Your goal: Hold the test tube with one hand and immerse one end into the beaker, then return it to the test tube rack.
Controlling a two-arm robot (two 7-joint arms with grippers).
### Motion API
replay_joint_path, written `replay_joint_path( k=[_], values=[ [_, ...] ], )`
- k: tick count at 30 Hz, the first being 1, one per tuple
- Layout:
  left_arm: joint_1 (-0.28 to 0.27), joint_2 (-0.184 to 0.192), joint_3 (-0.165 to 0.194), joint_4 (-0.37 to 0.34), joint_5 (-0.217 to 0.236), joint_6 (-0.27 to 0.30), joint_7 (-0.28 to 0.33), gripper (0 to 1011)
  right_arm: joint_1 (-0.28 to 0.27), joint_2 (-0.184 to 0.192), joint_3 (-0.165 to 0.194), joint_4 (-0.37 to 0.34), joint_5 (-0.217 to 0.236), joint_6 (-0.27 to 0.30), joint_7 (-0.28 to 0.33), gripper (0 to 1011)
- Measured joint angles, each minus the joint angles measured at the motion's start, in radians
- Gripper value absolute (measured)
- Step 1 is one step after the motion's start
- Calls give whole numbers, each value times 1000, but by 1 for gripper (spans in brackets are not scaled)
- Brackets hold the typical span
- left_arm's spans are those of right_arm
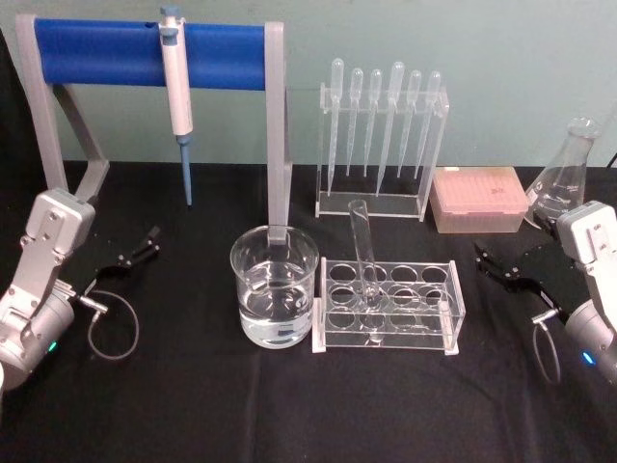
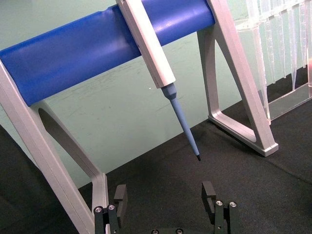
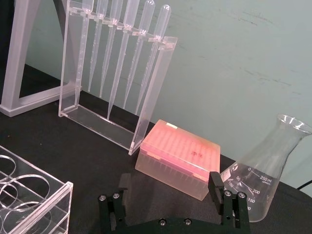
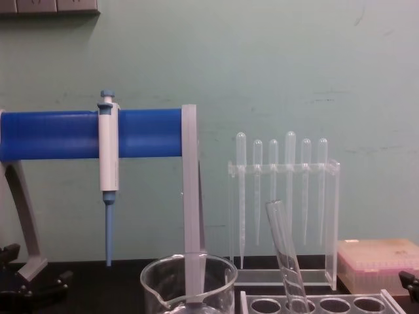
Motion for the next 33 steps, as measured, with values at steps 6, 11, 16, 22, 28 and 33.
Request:
replay_joint_path(
  k=[6,11,16,22,28,33],
  values=[
    [0,0,0,0,0,0,0,1000,1,0,0,0,0,0,0,1002],
    [0,0,0,0,0,0,0,1000,1,1,0,0,0,0,0,1002],
    [0,0,0,0,0,0,0,1000,1,1,0,0,0,0,0,1002],
    [0,0,0,0,0,0,0,1000,1,1,0,0,0,0,0,1002],
    [0,0,0,0,0,0,0,1000,1,1,0,0,0,0,0,1002],
    [0,0,0,0,0,0,0,1000,-11,7,9,-19,-3,6,-1,1002]
  ],
)
